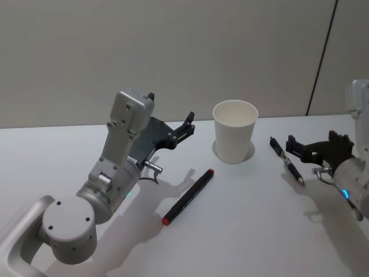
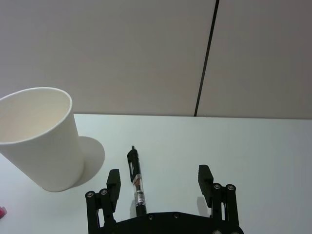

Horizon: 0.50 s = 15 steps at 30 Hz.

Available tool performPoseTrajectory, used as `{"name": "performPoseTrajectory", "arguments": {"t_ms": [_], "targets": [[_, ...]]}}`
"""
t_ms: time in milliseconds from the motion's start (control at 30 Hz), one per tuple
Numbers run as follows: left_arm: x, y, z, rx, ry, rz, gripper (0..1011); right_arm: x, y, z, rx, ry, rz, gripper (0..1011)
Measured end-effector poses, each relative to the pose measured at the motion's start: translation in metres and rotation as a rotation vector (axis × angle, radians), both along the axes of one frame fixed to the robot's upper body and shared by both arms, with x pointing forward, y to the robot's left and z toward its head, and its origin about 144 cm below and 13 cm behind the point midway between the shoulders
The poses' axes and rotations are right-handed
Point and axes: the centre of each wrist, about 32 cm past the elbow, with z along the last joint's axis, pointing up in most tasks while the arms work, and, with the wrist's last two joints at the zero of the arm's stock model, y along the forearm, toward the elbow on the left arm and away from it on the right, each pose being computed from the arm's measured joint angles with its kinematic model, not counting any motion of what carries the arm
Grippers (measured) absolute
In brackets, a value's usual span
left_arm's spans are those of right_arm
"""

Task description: Place the pen into the pen holder.

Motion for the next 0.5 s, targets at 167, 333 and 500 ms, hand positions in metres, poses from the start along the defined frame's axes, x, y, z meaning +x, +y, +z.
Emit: {"name": "performPoseTrajectory", "arguments": {"t_ms": [167,333,500], "targets": [[0.000,0.000,0.000,0.000,0.000,0.000,1001,0.006,0.005,-0.003,0.001,0.030,-0.004,1001],[0.000,0.000,0.000,0.000,0.000,0.000,1001,0.011,0.009,-0.007,-0.002,0.056,-0.011,1001],[0.000,0.000,0.000,0.000,0.000,0.000,1001,0.015,0.013,-0.011,-0.008,0.080,-0.018,1001]]}}
